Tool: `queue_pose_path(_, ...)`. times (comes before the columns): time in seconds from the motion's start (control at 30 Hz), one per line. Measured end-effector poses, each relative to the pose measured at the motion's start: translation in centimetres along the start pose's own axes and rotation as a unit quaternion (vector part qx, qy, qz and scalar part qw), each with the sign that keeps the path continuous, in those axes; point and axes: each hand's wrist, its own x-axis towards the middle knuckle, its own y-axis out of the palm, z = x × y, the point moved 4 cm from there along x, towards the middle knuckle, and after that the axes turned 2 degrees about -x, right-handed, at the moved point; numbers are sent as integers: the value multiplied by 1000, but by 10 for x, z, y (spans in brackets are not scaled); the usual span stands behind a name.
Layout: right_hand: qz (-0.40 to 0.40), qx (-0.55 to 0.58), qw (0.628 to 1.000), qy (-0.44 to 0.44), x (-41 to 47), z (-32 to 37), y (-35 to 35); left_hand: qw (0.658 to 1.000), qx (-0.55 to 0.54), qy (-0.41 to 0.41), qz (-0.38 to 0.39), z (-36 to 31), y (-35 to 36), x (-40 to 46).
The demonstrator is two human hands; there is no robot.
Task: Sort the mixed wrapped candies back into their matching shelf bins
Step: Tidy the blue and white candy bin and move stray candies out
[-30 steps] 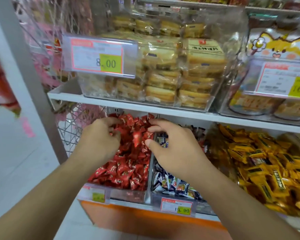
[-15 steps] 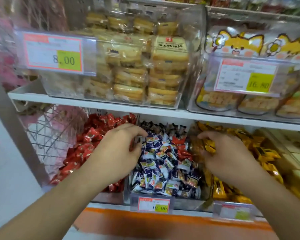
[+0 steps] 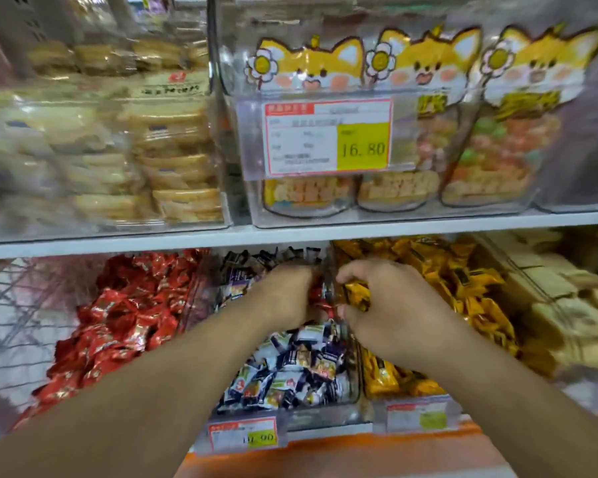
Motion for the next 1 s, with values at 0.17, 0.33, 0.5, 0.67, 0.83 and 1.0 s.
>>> queue_pose_path(0.17, -16, 8, 1000, -25, 2, -4, 0, 999, 45, 9, 0, 5, 3, 16)
queue_pose_path(0.33, -25, 10, 999, -36, 2, -4, 0, 999, 44, 2, -24, 10, 7, 19)
queue_pose_path(0.5, -30, 7, 999, -43, 0, -3, 0, 997, 6, -19, -68, 10, 4, 10)
queue_pose_path(0.67, -28, 5, 999, -39, 0, -1, 0, 994, -11, -17, -109, 6, -7, -3)
queue_pose_path(0.83, -24, 5, 999, -33, 0, 0, 0, 976, -109, -48, -183, 11, -25, -19)
queue_pose_path(1.0, -26, 0, 999, -38, -1, 6, -1, 925, -303, -94, -210, 17, -41, -59)
